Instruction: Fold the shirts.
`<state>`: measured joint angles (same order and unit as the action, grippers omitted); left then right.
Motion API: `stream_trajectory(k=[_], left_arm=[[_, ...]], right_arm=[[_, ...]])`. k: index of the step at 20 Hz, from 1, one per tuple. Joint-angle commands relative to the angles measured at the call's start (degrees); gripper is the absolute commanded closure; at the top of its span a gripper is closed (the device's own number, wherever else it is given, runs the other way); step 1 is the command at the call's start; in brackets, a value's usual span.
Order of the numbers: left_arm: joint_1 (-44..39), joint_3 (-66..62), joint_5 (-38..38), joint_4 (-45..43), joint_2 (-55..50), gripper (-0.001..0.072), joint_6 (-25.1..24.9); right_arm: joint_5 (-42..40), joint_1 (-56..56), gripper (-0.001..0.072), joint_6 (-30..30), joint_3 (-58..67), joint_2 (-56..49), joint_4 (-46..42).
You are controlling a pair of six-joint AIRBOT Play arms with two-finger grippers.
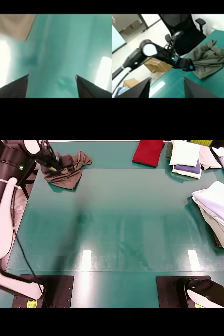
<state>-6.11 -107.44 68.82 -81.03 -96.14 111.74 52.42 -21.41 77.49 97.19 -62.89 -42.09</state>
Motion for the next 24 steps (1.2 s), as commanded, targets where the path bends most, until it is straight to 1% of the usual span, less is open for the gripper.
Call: stream_trajectory(k=[1,2,5,6,7,9,10,11,14,15,17,18,19,21,22,24], left_arm=[[9.11,-0.04,0.13,14.71,-9.2,-0.0013,5.35],[10.8,-0.04,0.09,14.78,-10.78,-0.0013,7.32],[12.46,1.31,1.75,8.35,-13.2,-0.0013,13.53],[12.44,3.06,-0.63,7.58,-13.29,-0.0013,15.04],[12.26,4.7,-4.5,8.59,-13.29,-0.0013,15.58],[11.8,7.76,-13.77,13.51,-13.55,-0.0003,14.23],[11.5,8.59,-16.33,15.39,-14.16,-0.0002,14.21],[11.45,8.7,-18.27,16.46,-15.19,-0.0003,14.14],[11.37,8.7,-23.41,23.43,-18.62,-0.0002,10.16],[11.26,8.7,-24.48,24.83,-19.19,-0.0013,9.9],[10.95,9.07,-25.53,23.26,-19.5,-0.0004,10.95],[10.67,9.07,-24.5,22.82,-19.5,0.0085,10.86],[10.67,9.05,-23.1,22.16,-19.47,0.0228,10.86],[10.67,9.05,-19.87,20.85,-19.41,0.0562,11.04],[10.67,9.05,-18.34,20.11,-19.37,0.0678,10.86],[10.64,9.05,-16.5,20.15,-19.12,0.068,10.8]], right_arm=[[0.04,-0.07,0.0238,0.02,0.0,0.02,0.0],[0.02,-0.04,0.0238,0.02,0.0,0.02,-0.02],[-0.17,-0.04,0.0238,-0.02,-0.02,0.0,-0.17],[-0.37,-0.04,0.0238,-0.04,-0.02,0.0,-0.22],[-0.55,-0.04,0.0238,-0.04,0.0,-0.11,-0.17],[-0.59,-0.04,0.0238,-0.04,-0.02,-0.11,-0.24],[-0.57,-0.04,0.0238,-0.04,-0.02,-0.11,-0.17],[-0.57,-0.04,0.0238,-0.04,-0.02,-0.11,-0.17],[0.94,-0.04,0.0238,-0.04,0.0,-0.09,-0.13],[1.57,-0.04,0.0239,-0.04,-0.02,-0.11,-0.15],[2.21,-0.04,0.0238,-0.04,-0.02,-0.13,-0.15],[2.34,-0.04,0.0239,-0.02,0.0,-0.11,-0.07],[2.58,-0.04,0.0238,-0.02,0.0,-0.09,0.04],[2.99,-0.04,0.0238,-0.02,0.0,-0.09,0.04],[3.23,-0.04,0.0238,-0.02,0.02,-0.09,0.07],[3.98,-0.07,0.0238,0.0,0.04,-0.07,0.61]])
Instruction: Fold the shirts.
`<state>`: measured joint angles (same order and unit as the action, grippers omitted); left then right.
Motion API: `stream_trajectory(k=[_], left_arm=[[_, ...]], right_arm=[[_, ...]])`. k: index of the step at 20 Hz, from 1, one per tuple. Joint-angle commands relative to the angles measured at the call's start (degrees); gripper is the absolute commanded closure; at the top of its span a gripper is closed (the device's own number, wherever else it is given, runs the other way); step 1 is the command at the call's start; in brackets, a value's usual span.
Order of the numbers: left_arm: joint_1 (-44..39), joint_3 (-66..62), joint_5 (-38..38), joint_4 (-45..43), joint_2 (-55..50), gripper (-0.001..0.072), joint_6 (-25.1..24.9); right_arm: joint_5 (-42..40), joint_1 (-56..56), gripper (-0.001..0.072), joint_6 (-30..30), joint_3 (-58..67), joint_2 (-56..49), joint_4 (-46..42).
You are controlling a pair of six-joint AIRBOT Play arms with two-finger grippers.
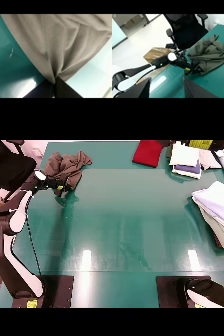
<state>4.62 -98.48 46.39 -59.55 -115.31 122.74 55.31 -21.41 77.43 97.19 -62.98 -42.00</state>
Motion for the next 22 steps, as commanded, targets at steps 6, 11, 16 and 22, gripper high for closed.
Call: stream_trajectory(k=[6,11,16,22], left_arm=[[-6.21,0.09,18.6,-8.37,6.73,0.068,-10.21],[-22.75,0.09,19.41,-6.56,20.59,0.068,-18.34],[-44.33,0.04,19.34,-5.62,27.1,0.068,-18.93],[-59.84,0.98,13.03,-10.47,25.53,0.0677,-20.59]], right_arm=[[1.75,2.82,0.0239,0.02,0.5,1.16,-0.13],[2.36,10.47,0.0239,0.28,0.33,4.9,0.42],[3.58,17.14,0.024,1.64,-5.6,11.15,0.22],[13.88,26.34,0.0269,7.43,-23.69,16.09,0.02]])
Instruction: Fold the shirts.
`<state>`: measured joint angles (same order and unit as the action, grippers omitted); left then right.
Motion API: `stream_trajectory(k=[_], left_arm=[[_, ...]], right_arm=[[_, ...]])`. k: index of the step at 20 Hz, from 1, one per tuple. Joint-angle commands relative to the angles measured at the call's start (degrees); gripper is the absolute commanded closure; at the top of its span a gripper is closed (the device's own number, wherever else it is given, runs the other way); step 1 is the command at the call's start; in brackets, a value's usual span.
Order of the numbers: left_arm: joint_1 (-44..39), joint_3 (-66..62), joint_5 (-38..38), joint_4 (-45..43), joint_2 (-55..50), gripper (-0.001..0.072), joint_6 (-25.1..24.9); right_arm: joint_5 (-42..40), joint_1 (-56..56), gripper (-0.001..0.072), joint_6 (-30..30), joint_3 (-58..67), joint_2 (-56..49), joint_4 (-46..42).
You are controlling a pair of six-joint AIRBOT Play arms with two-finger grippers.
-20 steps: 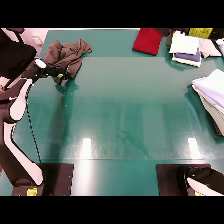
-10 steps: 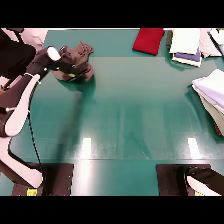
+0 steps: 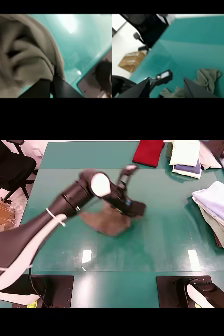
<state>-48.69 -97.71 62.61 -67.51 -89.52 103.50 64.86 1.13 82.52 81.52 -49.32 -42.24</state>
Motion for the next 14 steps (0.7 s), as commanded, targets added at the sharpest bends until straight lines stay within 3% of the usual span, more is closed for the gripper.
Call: stream_trajectory(k=[1,2,3,8,10,12,14], left_arm=[[-6.86,0.22,-3.15,-3.54,-0.55,0.0481,-2.03],[-6.34,0.22,-2.4,-4.85,-0.55,0.0104,-1.49],[-4.9,0.2,-0.11,-6.75,-0.28,0.0019,0.15],[7.45,0.04,18.69,-22.08,1.53,0.0019,-1.11],[12.61,0.76,21.4,-23.34,1.53,0.0018,-3.5],[16.48,2.56,17.97,-12.28,1.27,0.0019,-4.9],[17.53,3.1,11.28,8.44,0.33,0.002,-8.02]], right_arm=[[4.04,4.74,0.0269,2.34,-11.39,3.87,0.22],[3.45,5.86,0.0269,2.29,-14.08,5.35,0.09],[3.02,7.48,0.0269,2.03,-16.79,7.02,-0.07],[7.45,15.1,0.0268,1.75,-30.45,12.39,-5.99],[8.09,15.43,0.0267,1.79,-37.64,12.76,-5.79],[8.68,14.58,0.0266,1.22,-43.17,11.47,-4.46],[7.52,12.04,0.0266,0.46,-46.01,8.85,-1.97]])
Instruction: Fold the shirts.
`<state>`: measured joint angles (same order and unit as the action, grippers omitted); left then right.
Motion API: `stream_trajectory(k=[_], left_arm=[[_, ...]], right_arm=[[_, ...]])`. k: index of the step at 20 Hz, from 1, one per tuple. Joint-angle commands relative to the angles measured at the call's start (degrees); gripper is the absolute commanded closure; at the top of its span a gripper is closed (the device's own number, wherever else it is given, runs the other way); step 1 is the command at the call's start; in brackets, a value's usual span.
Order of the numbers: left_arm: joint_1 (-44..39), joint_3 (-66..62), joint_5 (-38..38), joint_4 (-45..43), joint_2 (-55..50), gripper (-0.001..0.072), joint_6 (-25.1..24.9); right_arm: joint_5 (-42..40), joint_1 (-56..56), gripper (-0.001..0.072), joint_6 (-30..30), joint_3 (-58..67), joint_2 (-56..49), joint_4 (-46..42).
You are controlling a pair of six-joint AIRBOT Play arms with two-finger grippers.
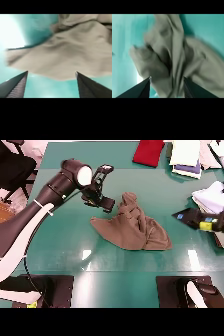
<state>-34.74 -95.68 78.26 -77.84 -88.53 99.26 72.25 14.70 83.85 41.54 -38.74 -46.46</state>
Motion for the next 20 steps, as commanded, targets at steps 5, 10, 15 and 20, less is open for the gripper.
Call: stream_trajectory(k=[5,10,15,20], left_arm=[[-3.87,1.05,-17.59,23.34,-4.9,0.0213,1.2],[-6.32,1.05,-16.76,16.7,-12.35,0.0209,7.26],[-5.42,-0.79,-17.29,15.39,-12.92,0.068,5.57],[4.46,-9.44,3.58,-4.17,-3.63,0.068,2.14]], right_arm=[[-3.74,-10.58,0.0266,-1.42,-3.19,-7.28,4.83],[-4.09,-9.31,0.0266,-1.42,2.86,-6.86,4.31],[-2.58,3.65,0.0267,-3.08,4.42,0.04,3.87],[-0.92,1.79,0.0267,-1.55,1.49,-4.11,-11.69]])
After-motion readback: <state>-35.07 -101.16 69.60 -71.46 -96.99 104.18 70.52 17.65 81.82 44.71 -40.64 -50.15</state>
